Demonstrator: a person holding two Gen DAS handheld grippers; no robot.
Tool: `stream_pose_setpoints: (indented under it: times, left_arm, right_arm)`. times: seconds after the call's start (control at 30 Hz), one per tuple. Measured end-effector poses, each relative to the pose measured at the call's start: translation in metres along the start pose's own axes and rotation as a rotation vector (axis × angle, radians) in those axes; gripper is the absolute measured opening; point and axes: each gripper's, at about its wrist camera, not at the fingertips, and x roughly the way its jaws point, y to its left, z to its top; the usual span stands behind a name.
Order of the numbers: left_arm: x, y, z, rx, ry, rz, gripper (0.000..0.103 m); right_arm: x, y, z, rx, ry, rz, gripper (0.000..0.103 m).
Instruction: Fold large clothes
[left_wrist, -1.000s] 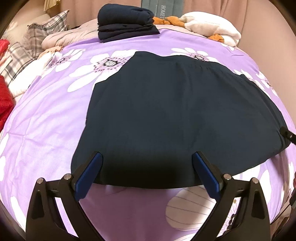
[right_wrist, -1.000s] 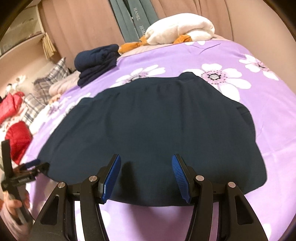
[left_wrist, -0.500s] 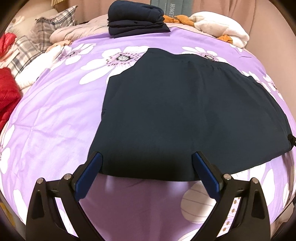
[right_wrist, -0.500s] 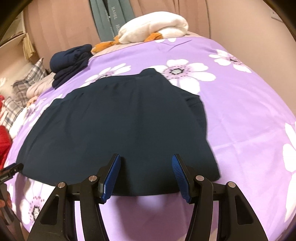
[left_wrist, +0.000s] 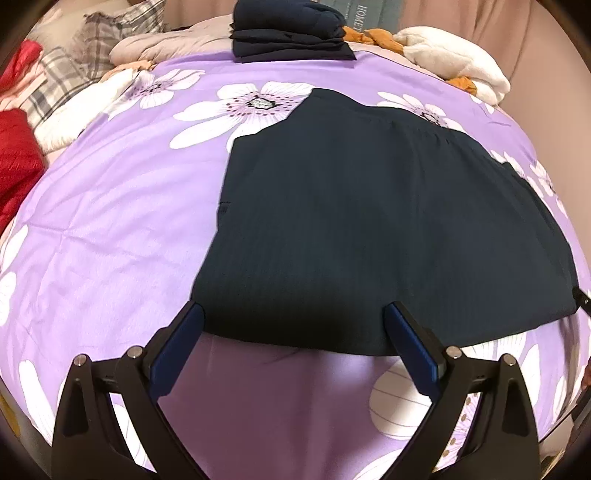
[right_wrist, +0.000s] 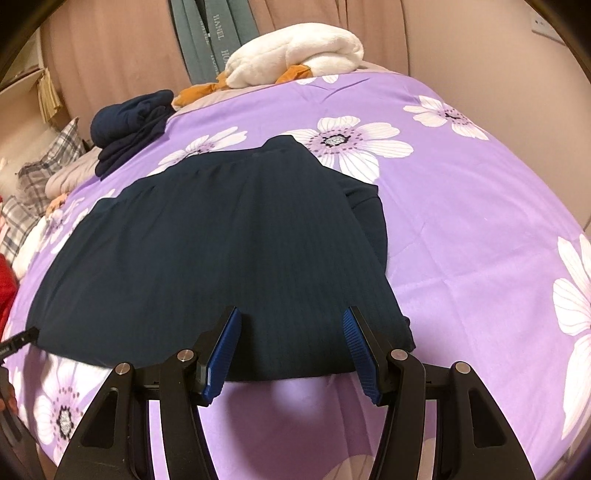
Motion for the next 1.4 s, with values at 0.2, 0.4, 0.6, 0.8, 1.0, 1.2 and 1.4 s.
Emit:
stream_pose_setpoints:
  times: [0.2,0.4,0.6,0.8,1.0,1.2,1.4]
  left_arm:
    - [-0.001,0.036,-0.001,-0.139,0.014,-0.020,0.098]
    - [0.000,0.066,-0.005,-0.274,0.053,-0.142,0.096]
    - [0.004,0.078,-0.005,-0.427,0.073,-0.315,0.096]
    - [0.006,0.060,0.004,-0.381,0.105,-0.301,0.096]
    - [0.008,0.056,0.005,-0.352,0.104,-0.314,0.091]
    - [0.011,0.056,0.006,-0.311,0.124,-0.324,0.050]
    - [0.004,0.048,0.013,-0.282,0.109,-0.318,0.029]
  right_arm:
    - [-0.005,-0.011,-0.002,0.034,-0.010,-0.015,0.057]
    - [-0.015,-0.040,-0.007,0.138,0.001,-0.025,0.057]
    - [-0.004,-0.062,-0.023,0.319,0.055,0.140,0.060]
    - [0.007,-0.055,-0.022,0.387,0.051,0.237,0.063]
    - [0.014,-0.050,-0.014,0.416,0.046,0.268,0.064]
    - [0.016,-0.050,-0.014,0.421,0.028,0.247,0.048]
    - [0.006,-0.045,-0.006,0.382,-0.003,0.228,0.028]
